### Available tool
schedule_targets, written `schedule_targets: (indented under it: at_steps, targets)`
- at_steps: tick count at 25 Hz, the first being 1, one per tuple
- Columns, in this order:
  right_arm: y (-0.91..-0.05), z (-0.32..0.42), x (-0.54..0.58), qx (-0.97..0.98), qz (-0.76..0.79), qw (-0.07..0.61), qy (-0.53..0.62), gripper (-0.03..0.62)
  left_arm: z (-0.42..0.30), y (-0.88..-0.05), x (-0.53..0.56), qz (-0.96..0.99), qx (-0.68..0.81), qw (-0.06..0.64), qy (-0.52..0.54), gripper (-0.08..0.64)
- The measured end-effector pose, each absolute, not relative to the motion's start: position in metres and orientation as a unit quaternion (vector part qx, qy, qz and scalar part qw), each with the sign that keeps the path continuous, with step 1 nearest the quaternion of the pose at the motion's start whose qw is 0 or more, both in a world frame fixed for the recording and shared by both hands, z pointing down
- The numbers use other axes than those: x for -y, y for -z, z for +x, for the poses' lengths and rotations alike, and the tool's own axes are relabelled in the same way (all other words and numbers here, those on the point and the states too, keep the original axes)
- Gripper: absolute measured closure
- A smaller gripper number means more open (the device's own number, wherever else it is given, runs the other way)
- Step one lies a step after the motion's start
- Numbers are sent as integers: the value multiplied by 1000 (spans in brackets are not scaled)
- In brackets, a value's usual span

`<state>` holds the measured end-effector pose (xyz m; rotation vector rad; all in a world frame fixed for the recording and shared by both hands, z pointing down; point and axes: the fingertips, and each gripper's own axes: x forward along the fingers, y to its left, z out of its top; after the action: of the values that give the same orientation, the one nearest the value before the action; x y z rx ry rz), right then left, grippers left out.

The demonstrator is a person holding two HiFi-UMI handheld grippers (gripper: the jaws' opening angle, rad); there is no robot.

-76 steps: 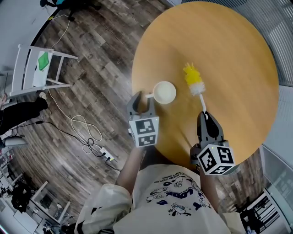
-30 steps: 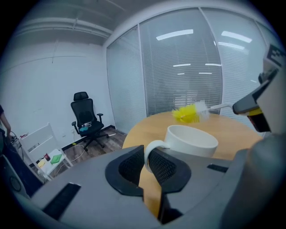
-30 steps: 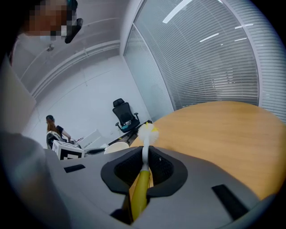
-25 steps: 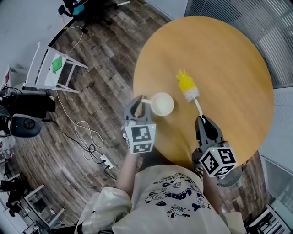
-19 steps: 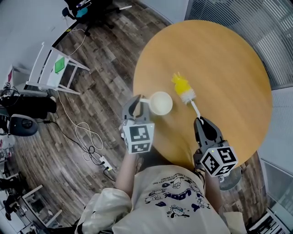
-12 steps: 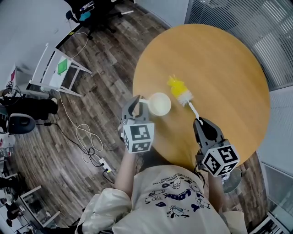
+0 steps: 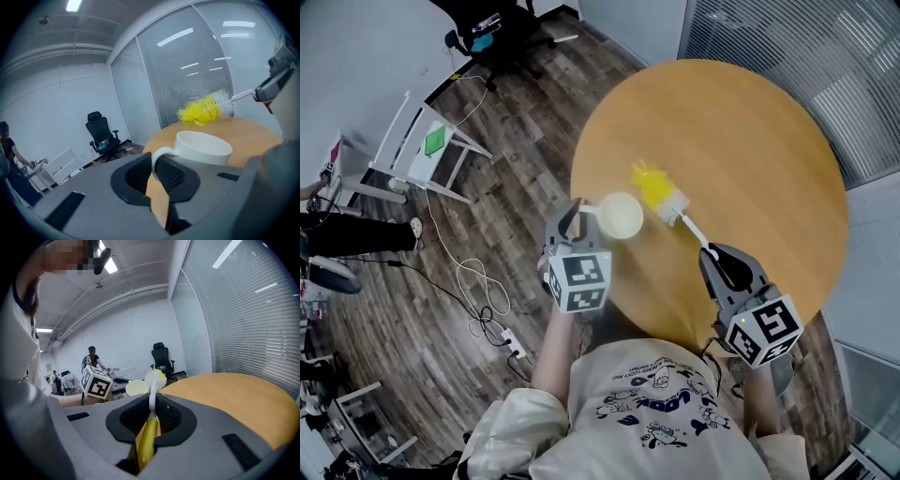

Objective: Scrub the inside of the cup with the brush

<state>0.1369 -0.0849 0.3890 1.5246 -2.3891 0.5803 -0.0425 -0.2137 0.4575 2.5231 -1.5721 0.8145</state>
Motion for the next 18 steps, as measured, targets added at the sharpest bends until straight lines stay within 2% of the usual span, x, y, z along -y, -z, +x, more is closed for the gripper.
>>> schedule_targets:
  at_steps: [18]
  targets:
    - [-373,108,46,865,449,154,-165,545,-65,-444,193,794,541,13,-277,525]
